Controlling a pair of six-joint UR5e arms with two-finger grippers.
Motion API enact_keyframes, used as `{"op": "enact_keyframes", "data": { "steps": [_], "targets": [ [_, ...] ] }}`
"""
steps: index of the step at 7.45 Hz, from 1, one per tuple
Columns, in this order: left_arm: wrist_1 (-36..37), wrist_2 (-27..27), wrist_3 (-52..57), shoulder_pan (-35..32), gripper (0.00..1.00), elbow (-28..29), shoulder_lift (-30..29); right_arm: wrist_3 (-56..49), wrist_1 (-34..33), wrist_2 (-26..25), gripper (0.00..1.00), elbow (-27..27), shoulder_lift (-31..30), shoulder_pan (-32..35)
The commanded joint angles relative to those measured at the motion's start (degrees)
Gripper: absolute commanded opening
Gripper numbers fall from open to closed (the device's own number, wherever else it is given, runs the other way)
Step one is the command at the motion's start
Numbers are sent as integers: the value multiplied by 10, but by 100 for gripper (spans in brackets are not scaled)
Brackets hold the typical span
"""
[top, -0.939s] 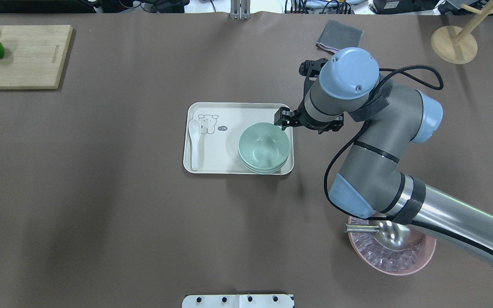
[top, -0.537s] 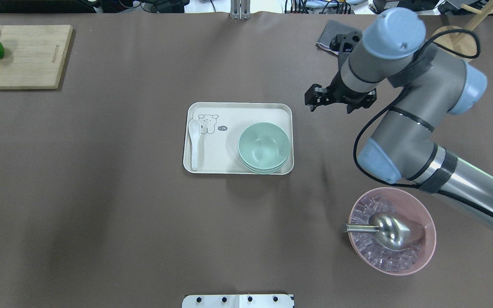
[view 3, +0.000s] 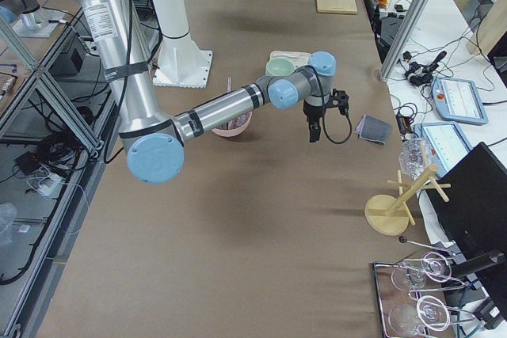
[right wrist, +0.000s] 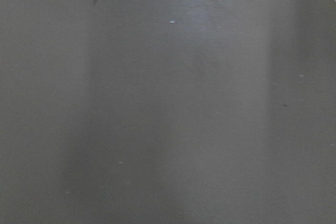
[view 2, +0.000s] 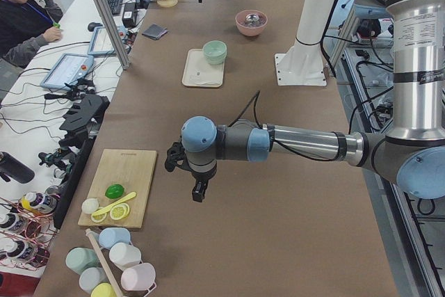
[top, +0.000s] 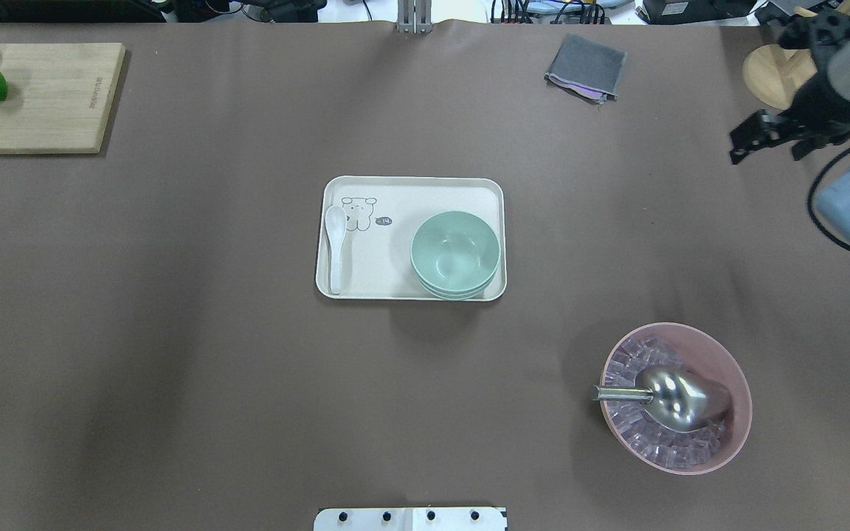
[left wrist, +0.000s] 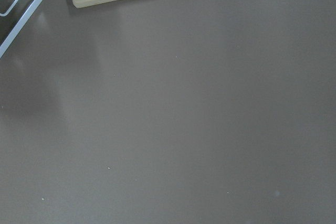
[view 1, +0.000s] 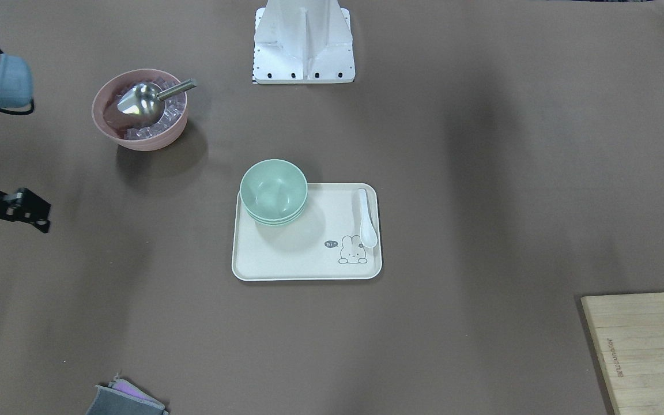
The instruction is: Stack green bowls together
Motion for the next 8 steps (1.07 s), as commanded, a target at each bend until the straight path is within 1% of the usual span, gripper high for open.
{"op": "enact_keyframes", "data": {
  "steps": [1,3,4,5,7,8],
  "targets": [
    [0,0,-1,0,98,1,1,-152,0,18,100,4,-100,96],
    [1,0,0,0,98,1,2,-261,1,22,100,7,-176,166],
    [2,1,0,-1,98,6,3,-275,-4,22,100,14,-207,191],
    [2,1,1,-1,98,14,3,-276,-33,17,100,20,-222,207],
    [2,1,1,-1,98,18,3,-276,-41,18,100,31,-244,249],
    [2,1,2,-1,98,18,3,-272,-41,16,100,36,-247,250]
  ]
}}
